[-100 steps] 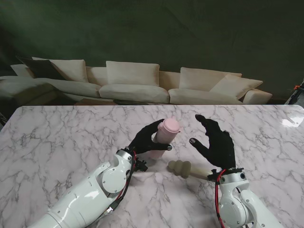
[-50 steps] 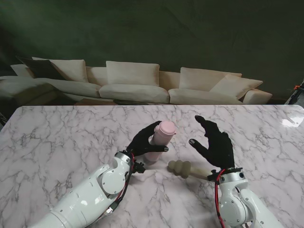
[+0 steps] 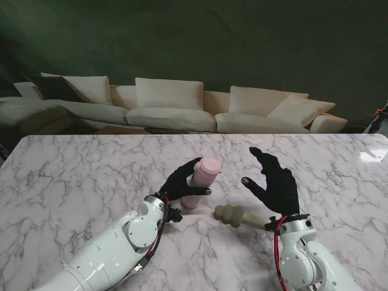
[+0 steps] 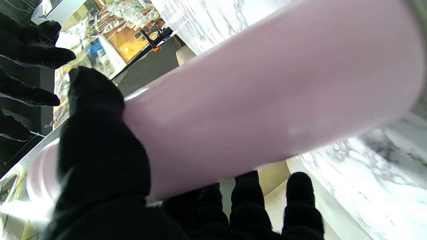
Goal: Clean the thermos with cup brush
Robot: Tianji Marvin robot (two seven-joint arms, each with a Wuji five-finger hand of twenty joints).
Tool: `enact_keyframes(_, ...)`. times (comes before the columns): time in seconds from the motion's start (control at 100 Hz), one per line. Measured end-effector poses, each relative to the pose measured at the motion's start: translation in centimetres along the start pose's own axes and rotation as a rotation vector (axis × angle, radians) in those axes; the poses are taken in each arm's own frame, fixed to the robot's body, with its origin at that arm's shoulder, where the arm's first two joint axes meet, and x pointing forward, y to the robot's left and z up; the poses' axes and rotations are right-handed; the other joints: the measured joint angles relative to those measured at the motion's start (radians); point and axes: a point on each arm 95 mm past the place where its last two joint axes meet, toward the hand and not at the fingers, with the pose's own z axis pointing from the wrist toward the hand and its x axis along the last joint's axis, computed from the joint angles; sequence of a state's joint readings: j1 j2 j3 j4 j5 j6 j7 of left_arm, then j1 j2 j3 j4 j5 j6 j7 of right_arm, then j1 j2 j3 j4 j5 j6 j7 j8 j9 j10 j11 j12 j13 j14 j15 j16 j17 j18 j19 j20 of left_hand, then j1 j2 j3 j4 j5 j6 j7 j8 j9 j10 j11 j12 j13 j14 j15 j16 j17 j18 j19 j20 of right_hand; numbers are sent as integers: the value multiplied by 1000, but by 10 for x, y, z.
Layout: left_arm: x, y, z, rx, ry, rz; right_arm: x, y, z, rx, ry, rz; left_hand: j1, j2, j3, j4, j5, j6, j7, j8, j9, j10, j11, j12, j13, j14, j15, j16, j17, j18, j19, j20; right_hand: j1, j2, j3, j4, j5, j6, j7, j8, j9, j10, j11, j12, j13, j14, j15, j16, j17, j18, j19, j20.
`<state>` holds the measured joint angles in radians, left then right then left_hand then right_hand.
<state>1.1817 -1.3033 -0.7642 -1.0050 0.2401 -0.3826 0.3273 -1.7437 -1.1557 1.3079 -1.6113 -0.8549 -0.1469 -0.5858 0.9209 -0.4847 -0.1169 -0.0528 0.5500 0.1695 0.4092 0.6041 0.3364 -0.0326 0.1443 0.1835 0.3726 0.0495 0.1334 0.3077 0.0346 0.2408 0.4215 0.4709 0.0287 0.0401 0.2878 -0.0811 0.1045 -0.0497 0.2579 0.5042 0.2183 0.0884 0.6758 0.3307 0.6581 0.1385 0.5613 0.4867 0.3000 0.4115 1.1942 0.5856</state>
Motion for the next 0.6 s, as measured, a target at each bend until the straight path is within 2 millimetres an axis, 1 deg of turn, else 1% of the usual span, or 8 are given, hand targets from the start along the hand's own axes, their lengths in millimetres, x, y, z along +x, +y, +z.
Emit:
enact_keyframes(0.07, 0, 0, 0, 1, -1, -2, 0, 0, 0, -1, -1, 0, 0, 0, 0, 0, 0, 0, 0, -2, 0, 0, 0, 0, 0, 0, 0, 0, 5, 0, 0, 2, 0, 1, 0, 0, 0, 0, -1, 2, 0, 0, 0, 0, 0, 0, 0, 0, 0, 0, 0, 0)
enact_keyframes(0.09, 0, 0, 0, 1, -2, -3, 0, 0, 0, -1, -1, 0, 0, 0, 0, 0, 0, 0, 0, -3, 0, 0, 0, 0, 0, 0, 0, 0, 6, 0, 0, 2, 0, 13, -1, 0, 0, 0, -1, 2, 0, 0, 0, 0, 0, 0, 0, 0, 0, 0, 0, 0)
enact_keyframes(0.25, 0, -1, -1, 4, -14, -2, -1, 1, 0, -3, -4, 0, 0, 1, 0, 0, 0, 0, 0, -4, 0, 0, 0, 0, 0, 0, 0, 0, 6, 0, 0, 14, 1, 11, -1, 0, 0, 0, -14, 15, 0, 0, 0, 0, 0, 0, 0, 0, -1, -1, -2, 0)
enact_keyframes(0.33, 3, -3, -4, -1, -26, 31, -2, 2, 0, -8, -6, 0, 0, 2, -2, 0, 0, 0, 0, -5, 0, 0, 0, 0, 0, 0, 0, 0, 6, 0, 0, 20, 1, 11, -1, 0, 0, 0, -14, 24, 0, 0, 1, 0, -1, 0, 0, 0, -2, -1, -2, 0)
enact_keyframes(0.36, 4, -4, -5, -6, -25, 49, -2, 2, 0, -10, -7, 0, 0, 8, -17, -1, 0, -7, -1, -5, 0, 0, 0, 0, 0, 0, 0, 0, 7, 0, 0, 24, 1, 11, -1, 0, 0, 0, -14, 25, 0, 0, 1, 0, -1, 0, 0, 0, -3, -1, -2, 0)
enact_keyframes(0.44, 3, -6, -7, -10, -27, 54, -2, 3, 0, -14, -8, 0, -1, 8, -17, -2, 0, -15, -3, -5, 0, 0, 0, 0, 0, 0, 0, 0, 7, 0, 0, 25, 1, 11, -11, 0, 0, 0, -15, 27, 0, 0, 1, 0, -1, -1, 0, 0, -3, -1, -2, 0)
enact_keyframes(0.46, 2, -7, -7, -9, -28, 52, -3, 4, 0, -15, -9, 1, -1, 8, -17, -8, 0, -15, -3, -6, 0, 0, 0, 0, 0, 0, 0, 0, 7, 0, 0, 25, 1, 11, -11, 0, 0, 0, -15, 27, 0, 0, 1, 0, -1, -1, 0, 0, -3, -1, -2, 0)
enact_keyframes(0.6, 1, -9, -10, -13, -42, 60, -2, 4, -1, -16, -9, 2, -10, 10, -22, -9, 0, -32, -4, -7, 0, 0, 0, 0, 0, 0, 0, 0, 7, -1, 2, 26, 1, 11, -12, 0, 0, 0, -26, 37, -1, 0, 1, 0, -1, -1, 0, 0, -10, -2, -4, 0)
